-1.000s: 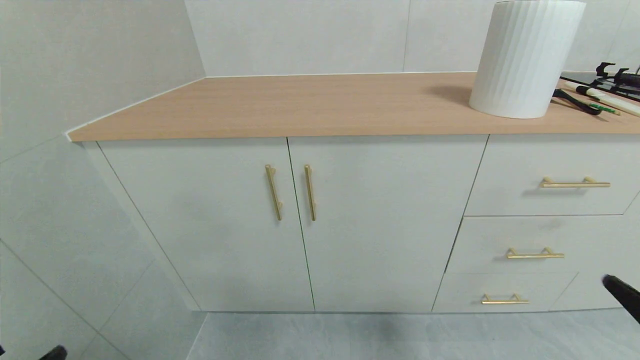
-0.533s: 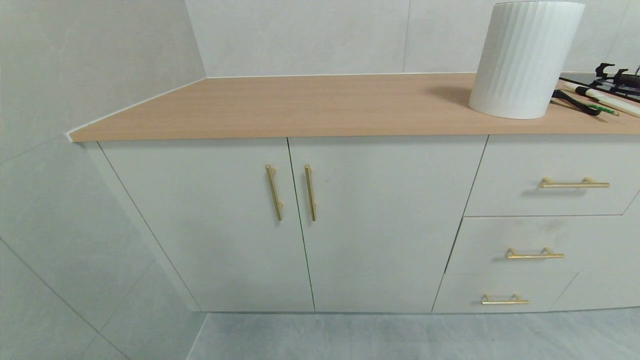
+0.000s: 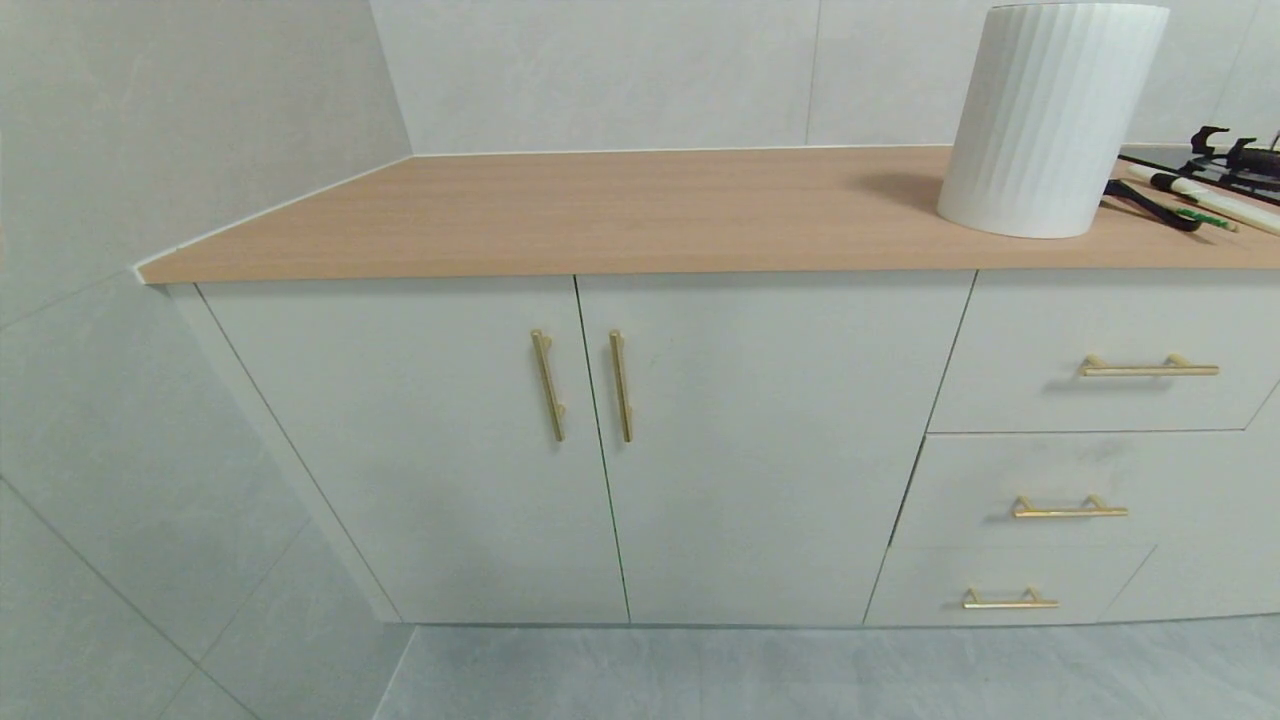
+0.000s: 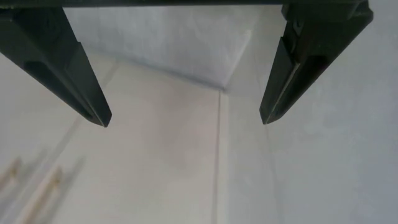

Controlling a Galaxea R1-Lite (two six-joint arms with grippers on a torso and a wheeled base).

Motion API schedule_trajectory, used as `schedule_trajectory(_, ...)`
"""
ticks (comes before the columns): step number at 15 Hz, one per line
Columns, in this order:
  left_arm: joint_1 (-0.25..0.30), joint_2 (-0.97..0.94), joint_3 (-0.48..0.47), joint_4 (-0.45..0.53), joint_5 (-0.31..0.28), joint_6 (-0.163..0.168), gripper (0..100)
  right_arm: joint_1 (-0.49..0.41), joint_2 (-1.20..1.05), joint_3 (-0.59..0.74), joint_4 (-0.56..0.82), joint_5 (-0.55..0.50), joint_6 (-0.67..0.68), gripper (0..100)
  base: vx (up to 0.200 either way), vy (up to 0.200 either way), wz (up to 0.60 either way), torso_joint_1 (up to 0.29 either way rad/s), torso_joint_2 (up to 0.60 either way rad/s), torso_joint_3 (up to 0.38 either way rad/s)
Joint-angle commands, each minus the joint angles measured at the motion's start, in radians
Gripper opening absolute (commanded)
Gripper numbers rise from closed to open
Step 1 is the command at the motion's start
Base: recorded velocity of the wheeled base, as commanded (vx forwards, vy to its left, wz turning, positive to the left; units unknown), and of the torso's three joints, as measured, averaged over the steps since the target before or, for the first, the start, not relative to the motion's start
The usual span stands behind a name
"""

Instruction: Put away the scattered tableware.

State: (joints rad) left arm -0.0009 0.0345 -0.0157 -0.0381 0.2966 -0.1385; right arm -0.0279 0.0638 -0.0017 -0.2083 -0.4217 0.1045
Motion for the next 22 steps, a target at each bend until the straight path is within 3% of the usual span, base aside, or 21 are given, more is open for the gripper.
schedule_trajectory(1,0.012,-0.034,0.016,-0.003,-0.050,0.016,100,0.011,-0.033,0.002,0.115,0.035,-0.006,100,0.000,0.000,0.00,0.000,0.00,0.000)
schedule_trajectory(3,0.012,-0.034,0.016,0.001,-0.174,0.099,100,0.025,-0.062,0.002,0.158,0.233,-0.008,100,0.000,0.000,0.00,0.000,0.00,0.000)
schedule_trajectory(4,0.012,-0.034,0.016,0.018,-0.217,0.151,100,0.025,-0.062,0.002,0.156,0.276,-0.017,100,0.000,0.000,0.00,0.000,0.00,0.000)
schedule_trajectory(5,0.012,-0.034,0.016,0.026,-0.241,0.175,100,0.025,-0.062,0.002,0.158,0.282,-0.039,100,0.000,0.000,0.00,0.000,0.00,0.000)
schedule_trajectory(8,0.012,-0.034,0.016,0.041,-0.251,0.175,100,0.025,-0.062,0.002,0.158,0.236,-0.034,100,0.000,0.000,0.00,0.000,0.00,0.000)
schedule_trajectory(11,0.012,-0.034,0.016,0.040,-0.248,0.168,100,0.028,-0.061,-0.003,0.230,0.383,-0.138,100,0.000,0.000,0.00,0.000,0.00,0.000)
schedule_trajectory(13,0.012,-0.034,0.016,0.040,-0.248,0.155,100,0.028,-0.061,-0.001,0.208,0.379,-0.144,100,0.000,0.000,0.00,0.000,0.00,0.000)
schedule_trajectory(15,0.012,-0.034,0.016,0.040,-0.248,0.163,100,0.028,-0.062,0.000,0.210,0.379,-0.144,100,0.000,0.000,0.00,0.000,0.00,0.000)
schedule_trajectory(18,0.010,-0.034,0.016,0.035,-0.248,0.128,100,0.028,-0.062,0.000,0.210,0.380,-0.108,100,0.000,0.000,0.00,0.000,0.00,0.000)
schedule_trajectory(22,0.012,-0.034,0.016,0.035,-0.248,0.129,100,0.028,-0.062,0.000,0.208,0.382,-0.101,100,0.000,0.000,0.00,0.000,0.00,0.000)
